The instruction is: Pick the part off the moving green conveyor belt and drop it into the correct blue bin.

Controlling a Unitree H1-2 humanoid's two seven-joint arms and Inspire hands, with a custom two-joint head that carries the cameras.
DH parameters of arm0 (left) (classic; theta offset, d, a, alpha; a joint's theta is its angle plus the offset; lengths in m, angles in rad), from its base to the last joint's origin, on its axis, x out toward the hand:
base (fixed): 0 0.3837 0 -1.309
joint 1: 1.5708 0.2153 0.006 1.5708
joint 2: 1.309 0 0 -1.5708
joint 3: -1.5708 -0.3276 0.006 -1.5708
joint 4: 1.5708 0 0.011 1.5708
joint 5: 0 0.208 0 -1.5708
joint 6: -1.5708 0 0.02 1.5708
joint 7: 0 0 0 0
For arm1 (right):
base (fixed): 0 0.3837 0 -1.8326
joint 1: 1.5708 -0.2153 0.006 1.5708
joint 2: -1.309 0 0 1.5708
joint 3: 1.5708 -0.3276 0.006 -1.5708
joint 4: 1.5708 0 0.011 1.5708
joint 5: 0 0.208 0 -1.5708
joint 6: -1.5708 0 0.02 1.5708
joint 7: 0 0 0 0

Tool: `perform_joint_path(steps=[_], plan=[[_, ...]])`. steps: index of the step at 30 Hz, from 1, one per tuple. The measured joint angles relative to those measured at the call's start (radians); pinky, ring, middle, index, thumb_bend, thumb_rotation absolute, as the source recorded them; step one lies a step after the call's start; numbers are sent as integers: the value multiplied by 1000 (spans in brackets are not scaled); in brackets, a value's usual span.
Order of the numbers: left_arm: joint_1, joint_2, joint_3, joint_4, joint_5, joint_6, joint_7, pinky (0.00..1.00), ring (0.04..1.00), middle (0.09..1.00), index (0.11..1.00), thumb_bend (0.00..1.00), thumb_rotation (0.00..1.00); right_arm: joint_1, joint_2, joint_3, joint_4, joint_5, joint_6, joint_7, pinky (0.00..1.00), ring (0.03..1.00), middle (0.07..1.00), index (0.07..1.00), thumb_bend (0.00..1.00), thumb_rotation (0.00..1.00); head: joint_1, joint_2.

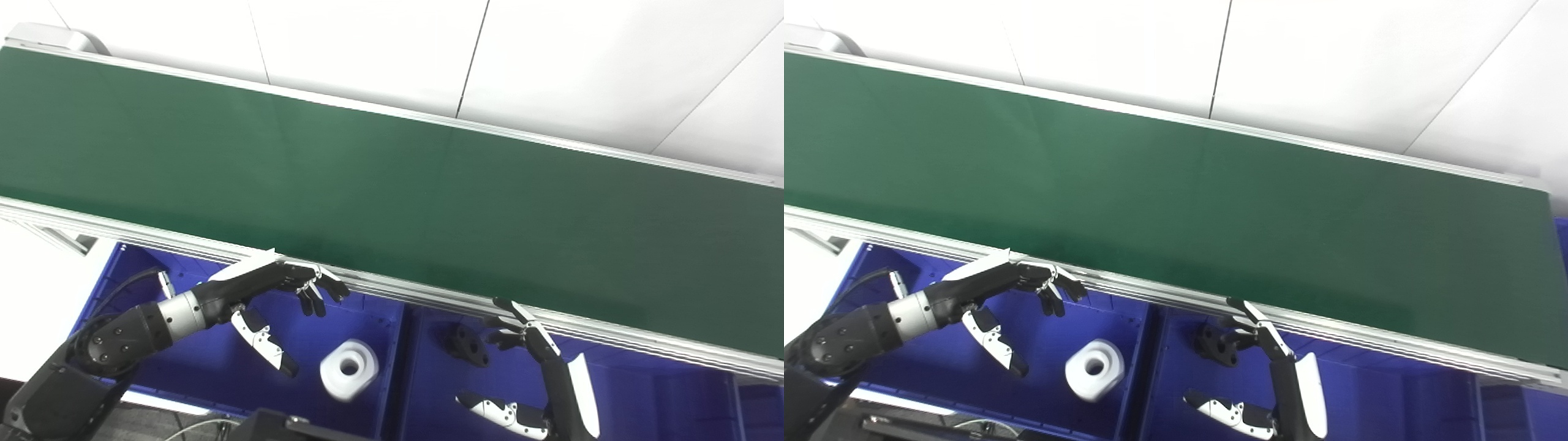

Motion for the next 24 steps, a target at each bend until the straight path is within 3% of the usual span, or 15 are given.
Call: perform_joint_path(steps=[7, 10, 16, 18, 20, 22, 24], plan=[[-1, -1, 16, -36, -8, 0, 8, 464, 526, 691, 685, 756, 73, -1, 1, 1, 0, 2, 0, 0, 573, 609, 699, 831, 728, 346, -3, 0], [0, -12, 36, -46, 7, -11, 43, 463, 516, 680, 658, 753, 10, -1, 2, 3, 0, 1, 0, 0, 571, 609, 699, 831, 727, 350, -8, 2], [-13, -75, 44, -62, 28, -46, 95, 496, 566, 704, 645, 749, 0, -2, 10, -6, 0, -6, 0, 9, 571, 615, 707, 833, 724, 356, -41, 25], [-21, -88, 33, -63, 30, -46, 97, 511, 609, 749, 664, 749, 0, -3, 15, -10, 0, -15, 0, 17, 574, 616, 706, 832, 721, 358, -98, 47], [-35, -100, 19, -66, 40, -45, 96, 515, 616, 768, 678, 752, 0, -4, 26, -17, -4, -29, 0, 31, 575, 615, 705, 831, 722, 349, -98, 48], [-49, -111, 3, -69, 31, -44, 93, 514, 616, 772, 698, 749, 0, -4, 37, -23, -24, -45, 1, 43, 577, 614, 701, 830, 723, 338, -181, 81], [-63, -120, -17, -69, 8, -43, 87, 518, 614, 762, 701, 752, 0, -4, 52, -30, -52, -67, 10, 62, 582, 615, 701, 833, 722, 319, -198, 89]])
